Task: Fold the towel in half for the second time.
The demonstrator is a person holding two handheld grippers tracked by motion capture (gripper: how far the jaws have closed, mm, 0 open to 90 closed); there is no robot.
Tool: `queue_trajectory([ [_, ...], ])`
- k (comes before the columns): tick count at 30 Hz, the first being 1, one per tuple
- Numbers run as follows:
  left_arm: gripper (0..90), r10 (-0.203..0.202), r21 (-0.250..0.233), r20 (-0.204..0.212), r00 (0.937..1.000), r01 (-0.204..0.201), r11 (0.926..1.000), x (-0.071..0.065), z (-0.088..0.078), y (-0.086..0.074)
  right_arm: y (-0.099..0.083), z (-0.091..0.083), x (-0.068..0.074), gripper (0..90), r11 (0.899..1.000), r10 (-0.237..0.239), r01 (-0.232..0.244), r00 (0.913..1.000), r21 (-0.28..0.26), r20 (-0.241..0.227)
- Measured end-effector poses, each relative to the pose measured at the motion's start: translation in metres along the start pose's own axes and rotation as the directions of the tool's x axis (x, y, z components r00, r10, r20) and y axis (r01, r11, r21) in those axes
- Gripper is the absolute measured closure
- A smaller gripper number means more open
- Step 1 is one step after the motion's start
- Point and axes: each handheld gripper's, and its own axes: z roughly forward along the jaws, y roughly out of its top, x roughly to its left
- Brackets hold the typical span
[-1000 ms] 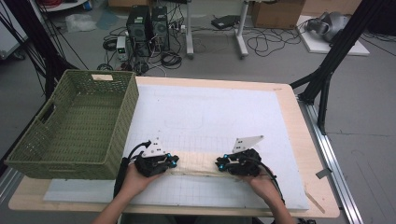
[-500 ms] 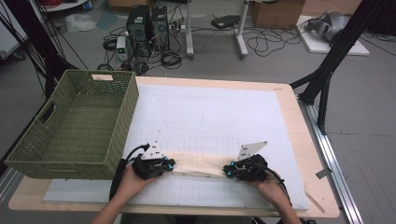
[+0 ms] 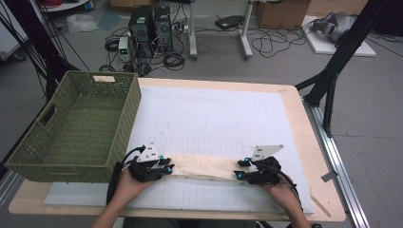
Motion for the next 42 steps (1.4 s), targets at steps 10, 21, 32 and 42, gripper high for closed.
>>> queue_trajectory([
  [10, 69.3, 0.017, 0.011, -0.007, 0.9998, -0.017, 0.9998, -0.001, 0.002, -0.001, -0.007, -0.003, 0.001, 53.0, 1.0, -0.001, 0.001, 0.9999, 0.012, 0.017],
  [21, 68.4, 0.016, 0.004, -0.006, 0.9998, -0.016, 0.9999, 0.0, 0.001, -0.002, -0.009, -0.005, 0.002, 51.2, 1.0, 0.005, -0.006, 0.9995, 0.007, 0.03],
  [32, 55.5, -0.027, -0.069, -0.007, 0.9996, 0.026, 0.9973, 0.003, -0.008, 0.0, 0.001, -0.01, 0.003, 41.3, 0.996, 0.047, -0.045, 0.9985, -0.08, 0.029],
  [42, 51.7, -0.044, -0.104, -0.021, 0.9988, 0.041, 0.9937, 0.005, -0.014, 0.0, 0.001, -0.019, -0.003, 35.2, 0.984, 0.115, -0.105, 0.9913, -0.146, 0.064],
])
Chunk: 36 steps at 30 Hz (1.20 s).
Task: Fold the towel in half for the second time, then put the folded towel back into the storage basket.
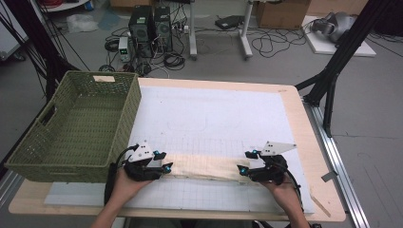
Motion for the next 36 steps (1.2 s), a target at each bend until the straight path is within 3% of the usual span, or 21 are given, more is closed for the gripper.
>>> queue_trajectory([
  [19, 49.2, -0.006, -0.012, -0.024, 0.9997, 0.006, 0.9999, -0.0003, -0.0013, 0.0014, 0.0006, 0.0037, 0.0048, 33.2, 1.0, -0.019, 0.019, 0.9998, 0.025, -0.005],
  [28, 49.0, -0.011, -0.013, -0.032, 0.9994, 0.01, 0.9999, 0.0002, -0.0027, 0.0009, 0.0, 0.0018, 0.0045, 34.0, 1.0, -0.011, 0.011, 0.9997, 0.027, 0.022],
  [33, 51.3, -0.004, 0.013, -0.051, 0.9987, 0.005, 0.9999, 0.0022, -0.0023, 0.0001, 0.0001, 0.0002, 0.0039, 40.4, 0.999, -0.032, 0.03, 0.998, 0.034, 0.054],
  [36, 53.1, -0.01, 0.031, -0.05, 0.9987, 0.011, 0.9995, 0.0021, 0.0001, -0.0009, -0.0022, -0.0012, -0.0002, 42.7, 0.999, -0.001, -0.001, 0.9973, 0.036, 0.073],
])
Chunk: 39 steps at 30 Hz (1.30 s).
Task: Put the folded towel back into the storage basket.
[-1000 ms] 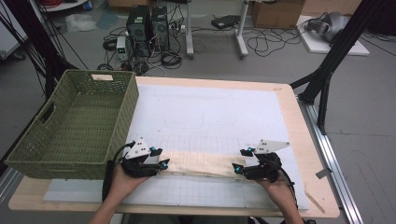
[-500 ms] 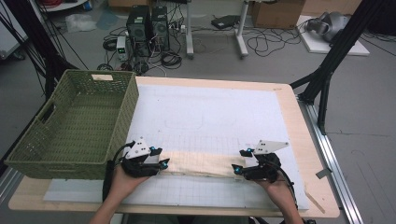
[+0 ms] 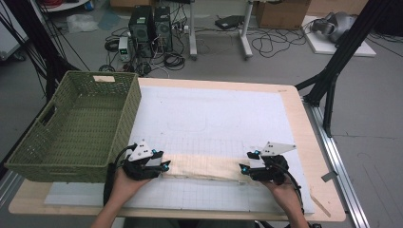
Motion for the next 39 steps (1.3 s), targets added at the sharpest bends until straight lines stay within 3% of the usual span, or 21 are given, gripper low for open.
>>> queue_trajectory([
  [2, 54.1, 0.013, 0.022, -0.009, 0.9999, -0.013, 0.9997, -0.001, 0.002, 0.0, -0.002, 0.0, -0.002, 44.2, 1.0, 0.026, -0.026, 0.9996, 0.013, 0.005],
  [9, 53.7, -0.005, 0.064, -0.037, 0.9993, 0.007, 0.9979, 0.0, 0.006, -0.001, -0.009, 0.008, -0.007, 45.8, 0.995, 0.054, -0.056, 0.9983, 0.081, 0.021],
  [17, 44.5, -0.033, 0.091, -0.085, 0.9959, 0.04, 0.995, 0.002, 0.009, -0.002, -0.013, 0.011, -0.01, 45.1, 0.991, 0.083, -0.084, 0.9964, 0.106, 0.016],
  [25, 48.0, -0.076, 0.111, -0.054, 0.9956, 0.082, 0.9905, 0.003, 0.011, -0.004, -0.015, 0.012, -0.012, 46.7, 0.987, 0.113, -0.112, 0.9936, 0.114, 0.001],
  [34, 58.7, -0.071, 0.106, -0.026, 0.9971, 0.073, 0.9917, 0.001, 0.011, -0.004, -0.013, 0.013, -0.007, 70.0, 0.989, 0.086, -0.077, 0.9943, 0.129, -0.063],
  [39, 71.1, -0.059, 0.106, 0.003, 0.9982, 0.059, 0.9927, -0.001, 0.011, -0.004, -0.011, 0.013, -0.005, 75.0, 0.989, 0.073, -0.062, 0.9943, 0.138, -0.078],
])
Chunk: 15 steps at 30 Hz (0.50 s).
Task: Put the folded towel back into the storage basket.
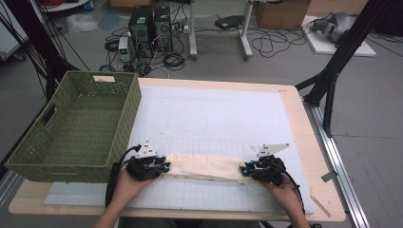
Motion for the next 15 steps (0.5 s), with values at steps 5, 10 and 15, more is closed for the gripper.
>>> queue_trajectory([
  [5, 78.9, 0.019, -0.011, 0.001, 0.9998, -0.019, 0.9998, -0.003, 0.0, -0.001, 0.0, 0.0, 0.0, 77.4, 1.0, -0.015, 0.015, 0.9999, 0.0, -0.005],
  [10, 81.1, 0.035, -0.009, -0.042, 0.9985, -0.035, 0.9993, -0.009, -0.003, -0.001, 0.002, 0.0, 0.0, 78.8, 1.0, -0.026, 0.026, 0.9996, -0.004, -0.007],
  [15, 81.4, 0.048, 0.006, -0.088, 0.995, -0.047, 0.9989, -0.016, -0.01, -0.004, 0.014, 0.003, -0.007, 79.3, 0.999, -0.035, 0.035, 0.9993, 0.0, -0.009],
])
